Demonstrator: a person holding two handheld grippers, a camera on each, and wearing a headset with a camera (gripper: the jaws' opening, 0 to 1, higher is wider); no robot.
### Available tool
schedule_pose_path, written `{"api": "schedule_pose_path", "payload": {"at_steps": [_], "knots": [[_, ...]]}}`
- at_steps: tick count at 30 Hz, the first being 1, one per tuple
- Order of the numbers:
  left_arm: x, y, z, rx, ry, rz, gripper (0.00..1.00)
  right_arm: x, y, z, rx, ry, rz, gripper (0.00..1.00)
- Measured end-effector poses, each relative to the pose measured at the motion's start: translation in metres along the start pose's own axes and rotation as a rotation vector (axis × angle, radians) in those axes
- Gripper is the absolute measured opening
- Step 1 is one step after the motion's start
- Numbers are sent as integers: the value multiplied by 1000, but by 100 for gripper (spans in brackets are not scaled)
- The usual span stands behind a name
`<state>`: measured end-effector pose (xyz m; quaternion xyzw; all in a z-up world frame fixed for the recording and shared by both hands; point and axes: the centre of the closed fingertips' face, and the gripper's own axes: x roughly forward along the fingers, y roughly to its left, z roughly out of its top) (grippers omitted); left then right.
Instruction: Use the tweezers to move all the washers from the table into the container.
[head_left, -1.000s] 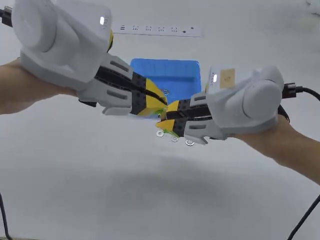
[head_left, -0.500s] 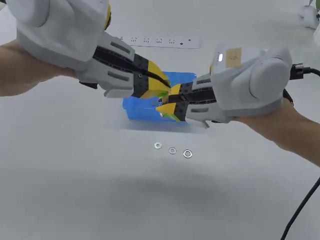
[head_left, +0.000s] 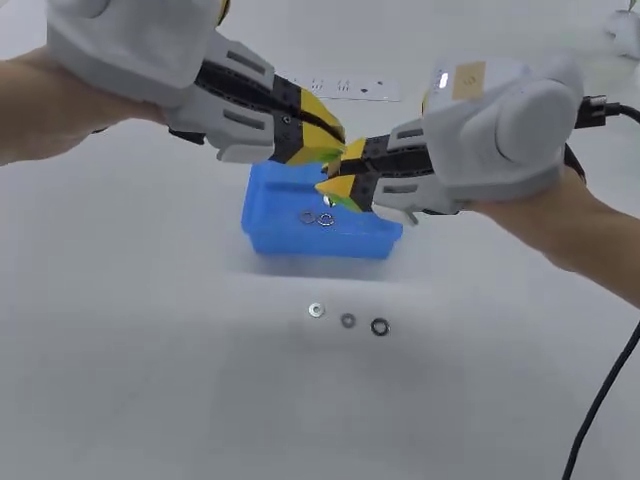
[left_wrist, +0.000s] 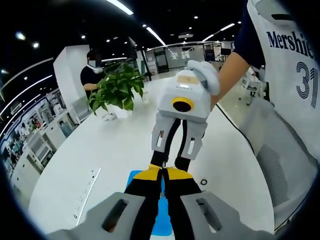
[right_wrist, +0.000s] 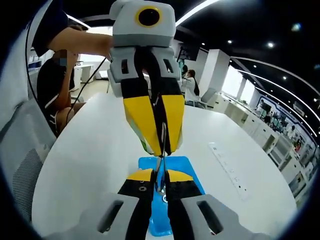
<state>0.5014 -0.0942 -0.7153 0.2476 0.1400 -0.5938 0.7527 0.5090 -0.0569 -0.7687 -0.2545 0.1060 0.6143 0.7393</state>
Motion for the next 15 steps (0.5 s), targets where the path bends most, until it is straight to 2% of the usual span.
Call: {"api": "schedule_pose_path", "payload": {"at_steps": [8,10,15], "knots": [[8,12,-17,-35,2,6,7,13,-9,-14,17,14,6,10],[12,17,-25,-46,10,2,7,18,-10,-20,19,20,14,10],[20,20,-37,-74,22,-21,7,28,-11,-29,30,33,32,10]]}}
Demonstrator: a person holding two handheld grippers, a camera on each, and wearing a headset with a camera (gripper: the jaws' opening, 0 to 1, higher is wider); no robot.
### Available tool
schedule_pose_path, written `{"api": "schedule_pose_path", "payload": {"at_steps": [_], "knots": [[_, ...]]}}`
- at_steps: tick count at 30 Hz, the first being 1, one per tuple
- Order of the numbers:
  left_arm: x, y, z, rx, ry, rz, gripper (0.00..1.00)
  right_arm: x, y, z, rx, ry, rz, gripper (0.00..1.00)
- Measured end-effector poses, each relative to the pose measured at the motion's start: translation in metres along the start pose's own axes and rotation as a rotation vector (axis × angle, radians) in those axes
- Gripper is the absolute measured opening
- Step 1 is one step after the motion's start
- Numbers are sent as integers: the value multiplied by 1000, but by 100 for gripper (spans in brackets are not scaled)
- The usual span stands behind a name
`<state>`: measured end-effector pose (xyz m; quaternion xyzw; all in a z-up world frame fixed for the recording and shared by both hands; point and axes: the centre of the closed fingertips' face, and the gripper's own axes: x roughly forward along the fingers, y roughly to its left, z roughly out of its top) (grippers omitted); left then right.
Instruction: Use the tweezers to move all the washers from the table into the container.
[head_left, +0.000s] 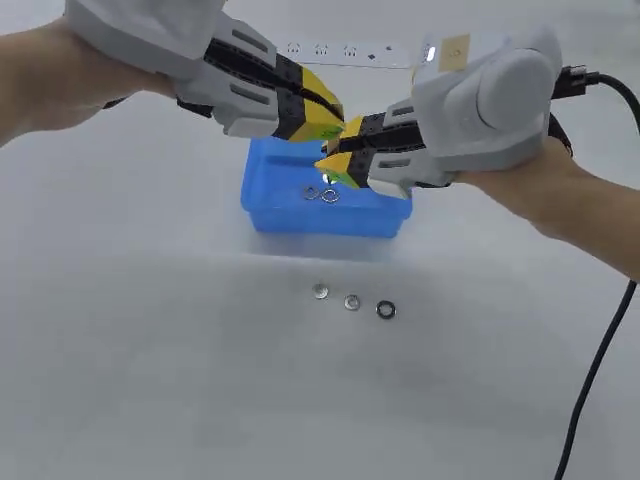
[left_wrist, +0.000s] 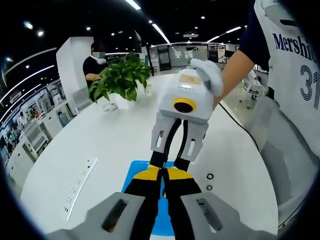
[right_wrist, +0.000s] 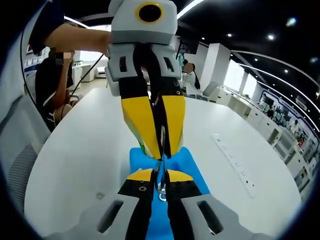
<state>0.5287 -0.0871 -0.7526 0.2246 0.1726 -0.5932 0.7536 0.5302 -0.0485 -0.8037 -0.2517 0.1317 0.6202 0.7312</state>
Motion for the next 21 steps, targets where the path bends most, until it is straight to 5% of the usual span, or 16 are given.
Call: {"api": "schedule_pose_path", "payload": {"at_steps": [8,21], "knots": [[9,3,-25,-45,10,-13,7,15,1,-22,20,38,24,9],[18,1,-29,-62,14,-27,7,19,0,-32,50,46,24,10]]}}
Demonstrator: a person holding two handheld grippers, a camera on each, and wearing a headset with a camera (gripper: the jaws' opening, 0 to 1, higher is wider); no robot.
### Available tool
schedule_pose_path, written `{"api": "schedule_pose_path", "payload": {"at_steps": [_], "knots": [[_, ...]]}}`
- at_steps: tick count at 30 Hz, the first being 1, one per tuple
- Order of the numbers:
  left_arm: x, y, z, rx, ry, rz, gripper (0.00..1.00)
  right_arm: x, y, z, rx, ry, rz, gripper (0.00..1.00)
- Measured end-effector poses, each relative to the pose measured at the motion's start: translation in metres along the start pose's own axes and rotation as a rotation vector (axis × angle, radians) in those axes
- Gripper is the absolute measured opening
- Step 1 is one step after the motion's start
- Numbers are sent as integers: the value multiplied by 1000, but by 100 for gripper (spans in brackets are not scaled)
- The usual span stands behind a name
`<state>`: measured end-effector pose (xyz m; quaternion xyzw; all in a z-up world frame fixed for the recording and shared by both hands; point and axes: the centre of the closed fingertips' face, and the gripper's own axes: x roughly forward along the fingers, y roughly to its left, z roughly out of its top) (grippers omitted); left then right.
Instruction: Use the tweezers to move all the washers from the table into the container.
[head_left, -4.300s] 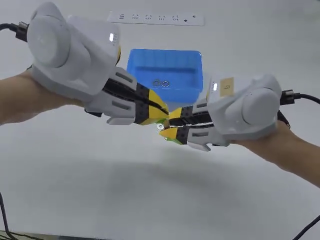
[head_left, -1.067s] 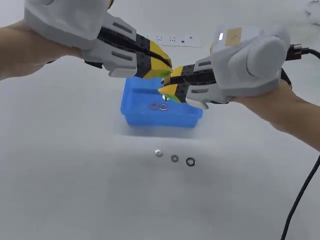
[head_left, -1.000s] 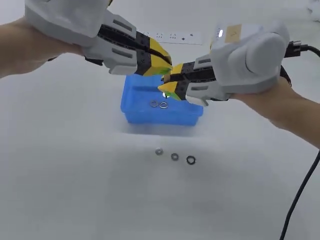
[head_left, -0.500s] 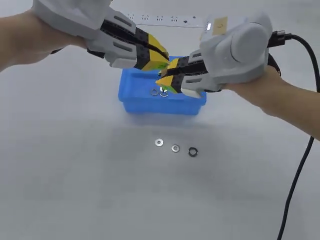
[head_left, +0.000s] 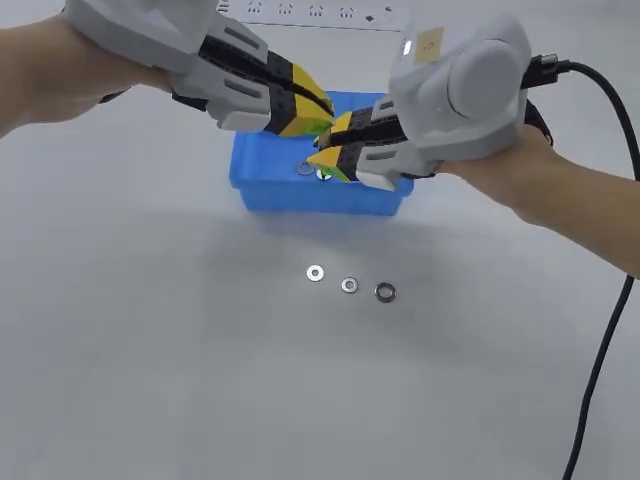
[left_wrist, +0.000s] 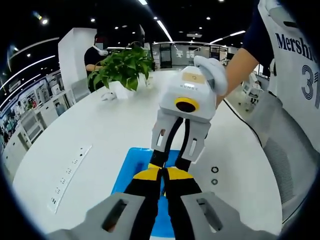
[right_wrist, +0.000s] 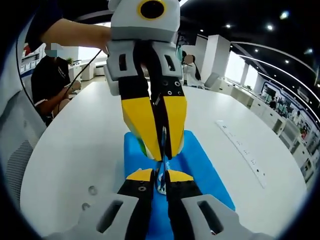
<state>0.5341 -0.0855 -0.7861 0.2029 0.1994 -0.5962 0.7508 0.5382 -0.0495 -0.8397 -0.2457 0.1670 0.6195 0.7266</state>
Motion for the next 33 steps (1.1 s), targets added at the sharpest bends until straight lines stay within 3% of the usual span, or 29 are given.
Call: {"api": "schedule_pose_path", "payload": {"at_steps": [7,15,26,33], "knots": [[-2,-2,-1,9,16,1,7,-1,1,1,4,18,3,12],[-9,-3,5,22,14,13,7,-5,-1,12,5,-5,-8,12],[-19,-7,23,58,-1,27,6,-17,2,28,-24,-31,-23,11],[-34,-16,42,93,-22,43,6,-29,5,46,-75,-54,-46,10]]}}
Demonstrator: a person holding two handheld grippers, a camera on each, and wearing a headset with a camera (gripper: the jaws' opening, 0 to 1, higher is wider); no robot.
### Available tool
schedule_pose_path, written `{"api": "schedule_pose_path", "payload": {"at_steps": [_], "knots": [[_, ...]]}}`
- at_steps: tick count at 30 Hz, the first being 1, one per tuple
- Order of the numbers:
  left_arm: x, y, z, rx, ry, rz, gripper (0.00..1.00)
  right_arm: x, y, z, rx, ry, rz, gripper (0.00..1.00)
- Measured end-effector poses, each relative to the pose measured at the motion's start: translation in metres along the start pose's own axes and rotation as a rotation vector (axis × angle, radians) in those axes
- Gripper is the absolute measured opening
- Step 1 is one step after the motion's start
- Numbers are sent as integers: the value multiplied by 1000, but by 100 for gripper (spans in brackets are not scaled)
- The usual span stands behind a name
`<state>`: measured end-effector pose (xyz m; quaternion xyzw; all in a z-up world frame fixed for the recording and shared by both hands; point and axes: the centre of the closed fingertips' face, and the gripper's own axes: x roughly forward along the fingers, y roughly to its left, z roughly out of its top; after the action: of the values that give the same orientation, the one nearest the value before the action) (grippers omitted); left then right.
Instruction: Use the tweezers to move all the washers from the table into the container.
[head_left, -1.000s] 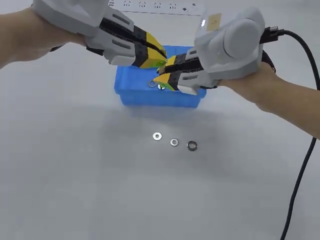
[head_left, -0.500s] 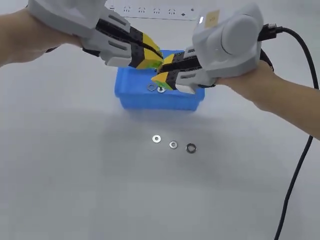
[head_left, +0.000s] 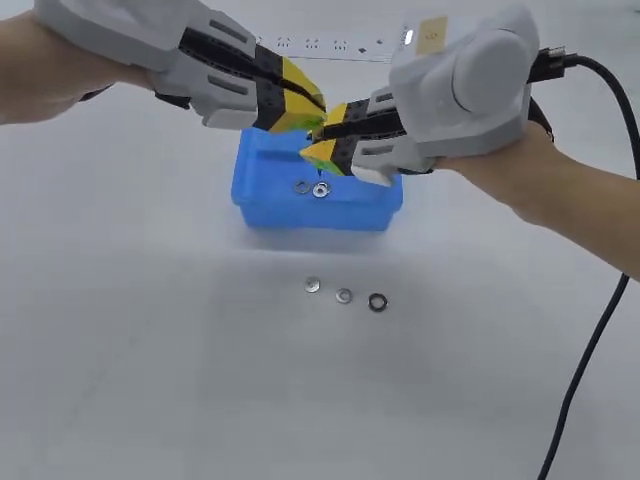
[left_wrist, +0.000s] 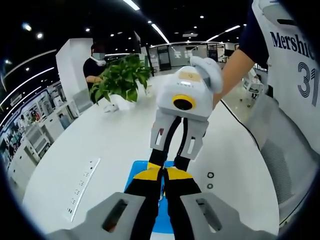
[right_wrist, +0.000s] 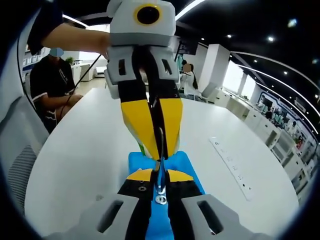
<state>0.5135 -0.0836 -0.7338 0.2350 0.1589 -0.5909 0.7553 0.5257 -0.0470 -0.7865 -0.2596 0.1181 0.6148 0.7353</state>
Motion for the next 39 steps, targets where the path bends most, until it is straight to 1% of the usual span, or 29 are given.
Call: {"api": "schedule_pose_path", "payload": {"at_steps": [4,6,8,12,13,15,18,19,22,23,26,28,30,34,36,39], "knots": [[-11,-10,11,28,-8,5,6,-10,9,15,-38,-14,-10,10],[-15,-15,15,34,-13,6,6,-11,10,17,-50,-18,-11,10],[-19,-22,19,36,-18,4,6,-14,16,21,-61,-22,-13,10],[-24,-36,21,40,-19,-3,6,-21,32,27,-81,-23,-15,10],[-25,-41,22,39,-20,-6,6,-23,37,27,-84,-21,-15,10],[-26,-49,22,32,-24,-9,6,-25,42,27,-82,-24,-12,10],[-26,-61,19,29,-20,-17,7,-26,54,25,-79,-23,-3,10],[-27,-65,18,21,-19,-21,7,-27,60,25,-75,-24,5,10],[-26,-73,16,11,-20,-24,7,-28,71,23,-58,-28,15,10],[-25,-78,14,6,-17,-29,7,-28,75,22,-58,-27,21,10],[-22,-88,8,-14,-12,-44,7,-28,90,14,-45,-18,47,10],[-18,-95,4,-25,-6,-54,7,-27,95,10,-36,-14,57,10],[-14,-100,0,-32,1,-63,7,-23,98,0,-24,-7,65,10],[-10,-106,-8,-51,9,-77,7,-22,107,-7,-6,3,76,10],[-9,-107,-10,-55,12,-80,7,-21,108,-9,1,5,78,10],[-8,-105,-17,-75,17,-79,7,-18,109,-14,9,14,80,10]]}}
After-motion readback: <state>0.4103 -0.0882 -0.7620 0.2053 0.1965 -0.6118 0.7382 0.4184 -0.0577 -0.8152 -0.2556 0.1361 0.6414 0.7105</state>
